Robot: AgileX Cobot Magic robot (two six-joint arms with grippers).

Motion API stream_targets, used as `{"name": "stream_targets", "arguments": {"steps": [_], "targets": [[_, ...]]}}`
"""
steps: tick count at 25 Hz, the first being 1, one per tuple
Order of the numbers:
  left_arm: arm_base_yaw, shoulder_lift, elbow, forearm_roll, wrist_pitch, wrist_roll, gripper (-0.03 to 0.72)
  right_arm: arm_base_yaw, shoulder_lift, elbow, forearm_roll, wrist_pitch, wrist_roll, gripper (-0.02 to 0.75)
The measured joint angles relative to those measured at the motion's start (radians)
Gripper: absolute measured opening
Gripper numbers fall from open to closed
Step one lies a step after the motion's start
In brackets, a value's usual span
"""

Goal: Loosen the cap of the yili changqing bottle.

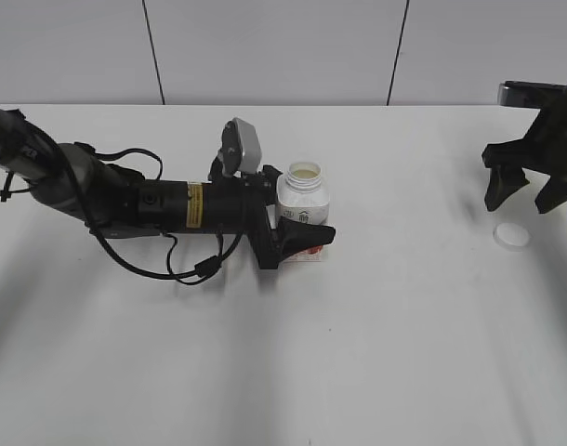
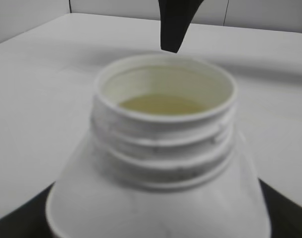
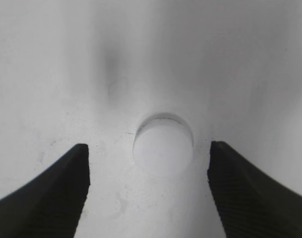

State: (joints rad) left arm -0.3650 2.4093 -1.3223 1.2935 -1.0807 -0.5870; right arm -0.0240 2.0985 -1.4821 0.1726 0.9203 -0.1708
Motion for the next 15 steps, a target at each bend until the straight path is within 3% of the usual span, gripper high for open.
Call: {"name": "stream_targets", "arguments": {"steps": [15], "targets": [[0.0, -0.086, 0.0, 0.032, -0.014, -0.057, 0.536, 0.0, -0.032, 0.0, 0.0, 0.0, 0.0, 0.586]]}}
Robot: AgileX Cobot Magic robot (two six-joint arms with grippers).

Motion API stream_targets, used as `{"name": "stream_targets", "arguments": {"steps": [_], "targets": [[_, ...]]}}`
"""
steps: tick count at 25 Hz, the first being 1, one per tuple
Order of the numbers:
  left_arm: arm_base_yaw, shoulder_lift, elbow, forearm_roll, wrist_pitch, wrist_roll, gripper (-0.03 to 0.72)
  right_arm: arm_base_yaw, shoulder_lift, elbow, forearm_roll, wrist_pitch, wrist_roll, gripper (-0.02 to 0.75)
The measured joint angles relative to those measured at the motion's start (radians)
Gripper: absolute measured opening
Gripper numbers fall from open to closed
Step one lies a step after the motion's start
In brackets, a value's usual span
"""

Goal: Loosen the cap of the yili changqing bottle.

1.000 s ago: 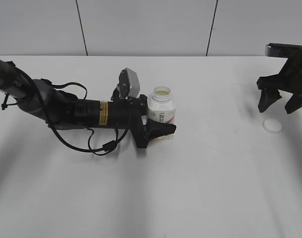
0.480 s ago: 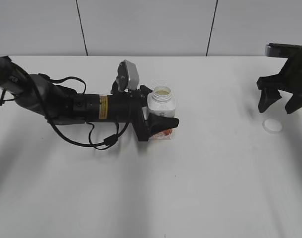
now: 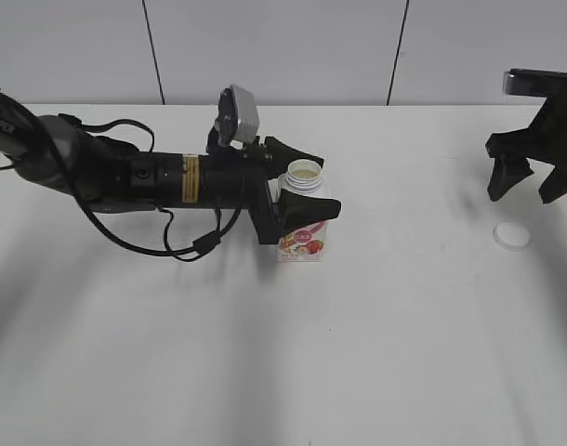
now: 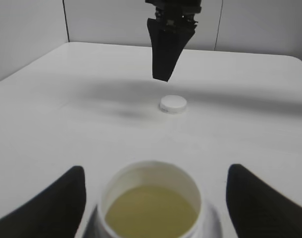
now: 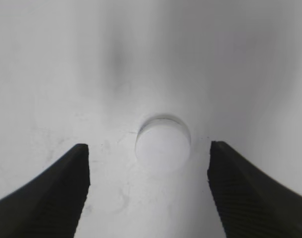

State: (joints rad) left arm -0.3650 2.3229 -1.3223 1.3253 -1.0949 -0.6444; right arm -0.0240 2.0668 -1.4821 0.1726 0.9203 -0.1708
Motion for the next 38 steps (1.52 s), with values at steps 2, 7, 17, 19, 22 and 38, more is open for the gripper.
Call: {"name": "stream_targets", "arguments": {"steps": [2, 7, 17, 19, 22, 38], "targets": [[0.0, -0.022, 0.0, 0.012, -0.001, -0.025, 0.536, 0.0, -0.011, 0.0, 0.0, 0.0, 0.0, 0.586], [0.0, -0.103, 0.0, 0.063, -0.004, -0.134, 0.537, 0.0, -0.028, 0.0, 0.0, 0.0, 0.0, 0.586], [0.046, -0.361, 0.001, 0.108, 0.253, -0.321, 0.537, 0.0, -0.036, -0.1, 0.0, 0.078, 0.0, 0.586], [0.061, -0.417, 0.001, 0.114, 0.4, -0.338, 0.537, 0.0, -0.039, -0.125, -0.001, 0.091, 0.0, 0.586], [0.064, -0.472, 0.001, 0.134, 0.751, -0.35, 0.537, 0.0, -0.039, -0.161, -0.001, 0.116, 0.0, 0.586], [0.065, -0.484, -0.029, -0.885, 1.593, 0.103, 0.537, 0.0, -0.041, -0.261, 0.0, 0.25, 0.0, 0.586]]}}
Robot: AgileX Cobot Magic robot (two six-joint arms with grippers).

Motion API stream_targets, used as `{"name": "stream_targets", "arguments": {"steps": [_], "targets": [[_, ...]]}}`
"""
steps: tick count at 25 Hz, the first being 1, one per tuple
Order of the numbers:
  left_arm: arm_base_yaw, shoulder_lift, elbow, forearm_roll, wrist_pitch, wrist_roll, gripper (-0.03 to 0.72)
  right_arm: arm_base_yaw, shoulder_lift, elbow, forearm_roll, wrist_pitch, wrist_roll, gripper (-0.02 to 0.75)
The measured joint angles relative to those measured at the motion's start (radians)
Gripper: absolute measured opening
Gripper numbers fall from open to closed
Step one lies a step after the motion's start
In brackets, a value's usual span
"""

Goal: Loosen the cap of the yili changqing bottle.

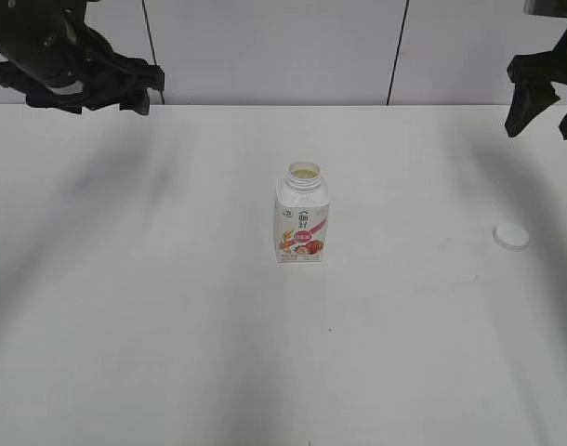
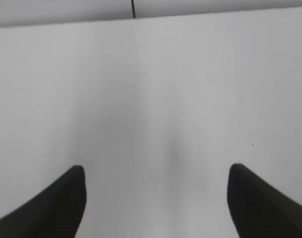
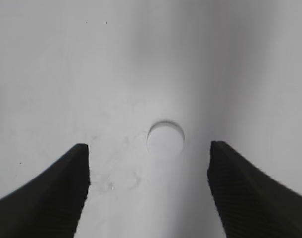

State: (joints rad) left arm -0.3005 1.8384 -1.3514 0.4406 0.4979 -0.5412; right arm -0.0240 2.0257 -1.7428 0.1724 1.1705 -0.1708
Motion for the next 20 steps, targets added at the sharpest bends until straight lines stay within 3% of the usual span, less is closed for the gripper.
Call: {"name": "stream_targets", "arguments": {"steps": [7, 13, 20], "targets": [[0.065, 0.0, -0.191, -0.241, 0.416, 0.215, 0.537, 0.0, -0.008, -0.041, 0.001, 0.04, -0.001, 0.586], [0.15, 0.0, -0.22, -0.263, 0.644, 0.326, 0.537, 0.0, -0.03, -0.051, 0.002, 0.043, 0.013, 0.586], [0.159, -0.01, -0.22, -0.308, 0.718, 0.345, 0.537, 0.0, -0.2, 0.105, 0.002, 0.043, 0.032, 0.586]]}}
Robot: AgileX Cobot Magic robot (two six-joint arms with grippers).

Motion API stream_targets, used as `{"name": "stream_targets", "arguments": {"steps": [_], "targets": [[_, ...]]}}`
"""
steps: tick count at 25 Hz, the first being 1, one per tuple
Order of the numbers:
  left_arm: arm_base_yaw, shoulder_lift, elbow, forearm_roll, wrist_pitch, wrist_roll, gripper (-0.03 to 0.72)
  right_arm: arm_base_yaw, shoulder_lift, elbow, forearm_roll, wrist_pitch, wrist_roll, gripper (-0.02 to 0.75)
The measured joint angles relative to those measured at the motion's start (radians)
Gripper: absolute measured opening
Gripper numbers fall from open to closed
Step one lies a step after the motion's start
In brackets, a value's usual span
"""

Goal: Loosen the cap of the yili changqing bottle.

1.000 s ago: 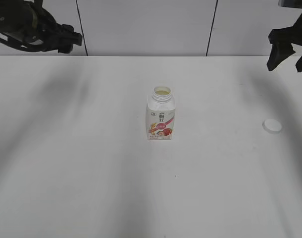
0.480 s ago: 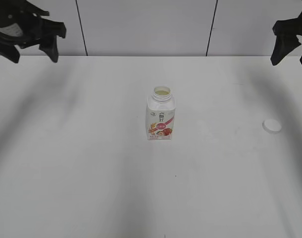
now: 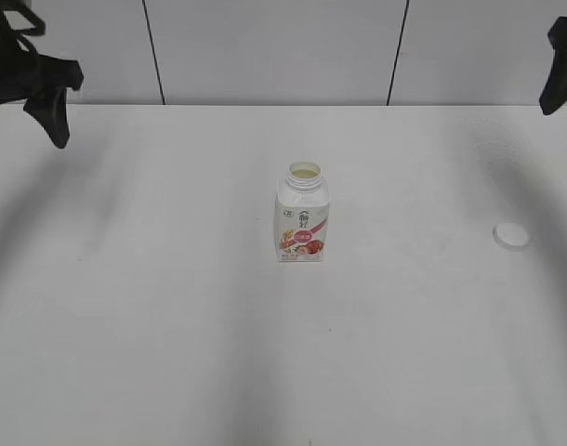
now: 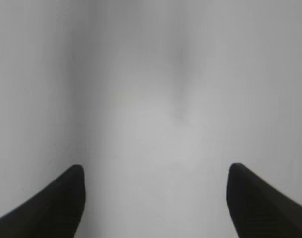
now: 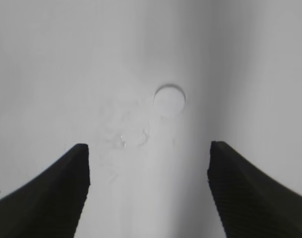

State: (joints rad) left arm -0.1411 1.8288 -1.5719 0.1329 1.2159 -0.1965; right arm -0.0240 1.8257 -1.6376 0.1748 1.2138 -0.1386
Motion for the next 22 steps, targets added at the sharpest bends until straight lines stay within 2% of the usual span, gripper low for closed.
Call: {"name": "stream_targets", "arguments": {"steps": [3, 8, 14, 22], "targets": [[0.0, -0.031, 0.0, -0.065, 0.001, 0.033, 0.537, 0.0, -0.112, 0.124, 0.0, 0.0, 0.001, 0.586], [0.0, -0.143, 0.062, -0.06, -0.001, 0.057, 0.537, 0.0, -0.326, 0.322, 0.0, 0.002, 0.001, 0.586], [0.0, -0.392, 0.3, -0.055, 0.001, 0.059, 0.537, 0.0, -0.61, 0.522, -0.001, 0.003, 0.001, 0.586], [0.0, -0.795, 0.572, -0.056, -0.016, 0.059, 0.536, 0.0, -0.994, 0.682, -0.002, 0.006, 0.001, 0.586]]}}
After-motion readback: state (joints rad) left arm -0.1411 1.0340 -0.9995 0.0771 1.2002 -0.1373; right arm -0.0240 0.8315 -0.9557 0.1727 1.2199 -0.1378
